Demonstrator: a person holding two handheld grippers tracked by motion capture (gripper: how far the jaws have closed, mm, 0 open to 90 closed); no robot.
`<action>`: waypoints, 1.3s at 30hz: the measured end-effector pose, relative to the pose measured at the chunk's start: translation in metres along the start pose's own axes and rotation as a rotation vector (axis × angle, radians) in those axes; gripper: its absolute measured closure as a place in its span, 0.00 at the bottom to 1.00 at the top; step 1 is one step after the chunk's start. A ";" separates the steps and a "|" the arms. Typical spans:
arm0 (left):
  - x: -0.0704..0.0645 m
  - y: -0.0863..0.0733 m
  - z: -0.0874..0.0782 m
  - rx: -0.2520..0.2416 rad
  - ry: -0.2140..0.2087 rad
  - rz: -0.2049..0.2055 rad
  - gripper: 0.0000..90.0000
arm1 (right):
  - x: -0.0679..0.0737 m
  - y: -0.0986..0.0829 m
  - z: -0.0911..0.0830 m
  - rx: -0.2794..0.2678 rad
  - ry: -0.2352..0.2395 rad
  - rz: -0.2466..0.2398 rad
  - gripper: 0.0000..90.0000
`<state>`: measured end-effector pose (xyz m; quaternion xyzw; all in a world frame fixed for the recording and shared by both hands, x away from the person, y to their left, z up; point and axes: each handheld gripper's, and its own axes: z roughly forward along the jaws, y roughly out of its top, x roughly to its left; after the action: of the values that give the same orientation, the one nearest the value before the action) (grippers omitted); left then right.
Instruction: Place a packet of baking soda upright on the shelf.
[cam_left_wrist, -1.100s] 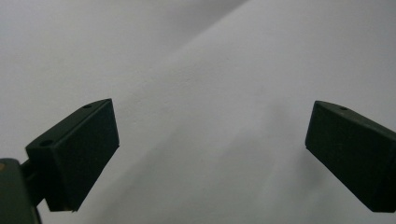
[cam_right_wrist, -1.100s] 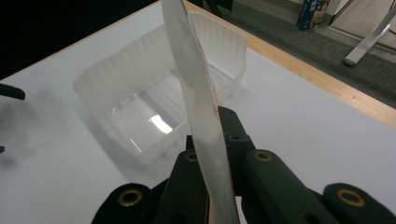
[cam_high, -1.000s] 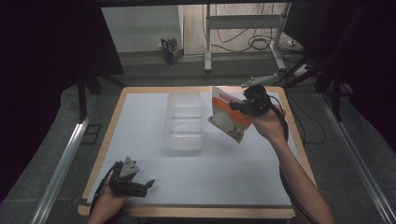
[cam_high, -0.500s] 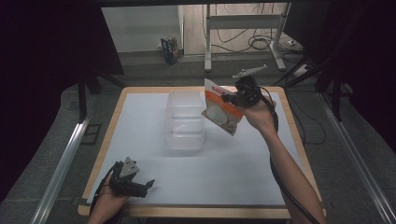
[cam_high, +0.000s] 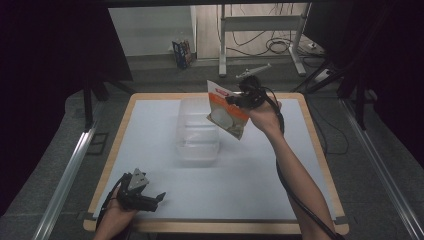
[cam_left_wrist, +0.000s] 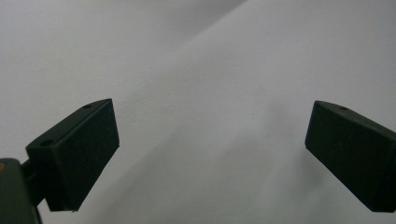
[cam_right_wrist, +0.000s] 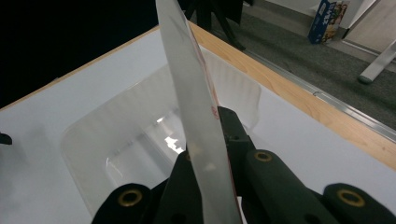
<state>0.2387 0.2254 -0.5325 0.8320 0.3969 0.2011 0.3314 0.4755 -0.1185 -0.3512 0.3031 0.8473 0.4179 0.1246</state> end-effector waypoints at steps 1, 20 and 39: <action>0.000 0.000 0.000 0.001 0.000 0.001 0.03 | 0.001 0.002 0.003 0.000 0.003 -0.002 0.98; 0.000 0.000 0.000 0.000 -0.004 0.007 0.04 | 0.019 0.031 0.051 0.020 0.046 -0.037 0.98; -0.004 0.001 0.002 0.023 0.000 0.040 0.07 | 0.038 0.041 0.083 0.022 0.089 -0.053 0.98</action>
<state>0.2380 0.2213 -0.5332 0.8434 0.3826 0.2030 0.3179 0.5015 -0.0233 -0.3685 0.2633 0.8643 0.4179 0.0945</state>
